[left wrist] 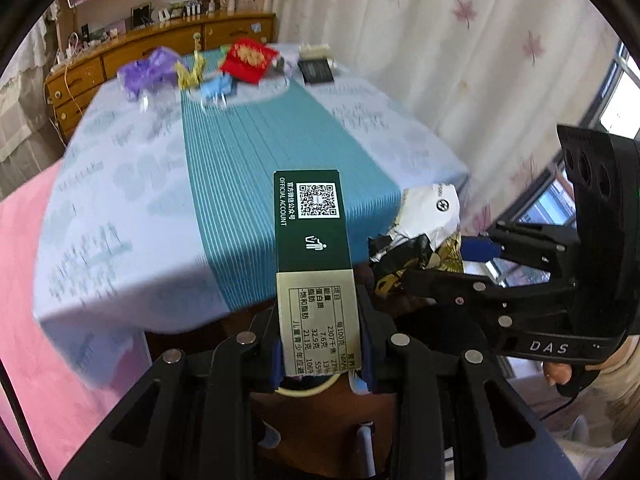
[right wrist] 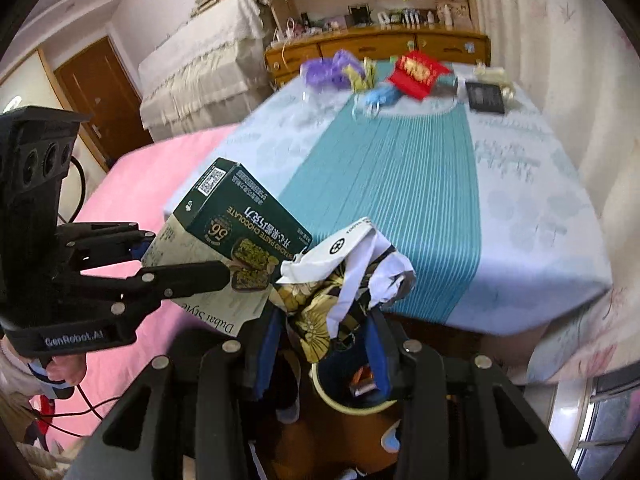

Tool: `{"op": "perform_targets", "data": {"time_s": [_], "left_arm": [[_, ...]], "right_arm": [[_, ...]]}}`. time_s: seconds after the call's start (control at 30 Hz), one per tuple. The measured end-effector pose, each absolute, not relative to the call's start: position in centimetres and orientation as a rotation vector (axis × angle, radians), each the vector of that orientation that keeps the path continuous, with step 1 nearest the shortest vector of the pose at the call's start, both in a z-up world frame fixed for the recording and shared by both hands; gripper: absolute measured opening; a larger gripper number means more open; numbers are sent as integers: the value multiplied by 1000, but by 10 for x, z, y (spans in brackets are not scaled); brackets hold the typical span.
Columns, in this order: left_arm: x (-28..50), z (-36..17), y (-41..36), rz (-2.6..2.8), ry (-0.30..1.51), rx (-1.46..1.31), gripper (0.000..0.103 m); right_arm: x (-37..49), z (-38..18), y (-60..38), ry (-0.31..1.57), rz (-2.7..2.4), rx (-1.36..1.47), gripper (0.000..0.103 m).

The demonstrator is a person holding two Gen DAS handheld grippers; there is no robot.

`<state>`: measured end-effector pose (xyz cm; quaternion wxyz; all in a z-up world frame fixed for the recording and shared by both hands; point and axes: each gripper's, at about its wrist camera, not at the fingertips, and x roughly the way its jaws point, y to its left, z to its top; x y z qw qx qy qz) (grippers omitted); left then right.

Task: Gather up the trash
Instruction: 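Carry the box and wrapper down over the bin and release both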

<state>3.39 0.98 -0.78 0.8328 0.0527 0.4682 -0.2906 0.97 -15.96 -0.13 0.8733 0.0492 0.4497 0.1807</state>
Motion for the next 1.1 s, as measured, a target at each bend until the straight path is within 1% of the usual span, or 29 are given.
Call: {"op": "perform_targets", "data": {"time_s": [0.2,0.4,0.57,0.67,0.83,1.1], "left_arm": [[18,-77,10,-600,1042,126,27],[29,-148,0,-568,1119,98,27],[46,-204,-10,-523,1195,85,27],[54,-232,-15,-501,1206,97,27],[64,-267,-21,-465,1200,87,27],[70,-310,-31,-423,1231,106,27]], "right_arm": [[4,-55,-147,990,330,47,40],[21,-119,-140,1043,310,14,40],[32,-196,-145,1119,279,71,40],[38,-232,-153,1146,256,157,40],[54,-270,-173,1144,215,284,40],[64,-309,-163,1227,185,169,40]]}}
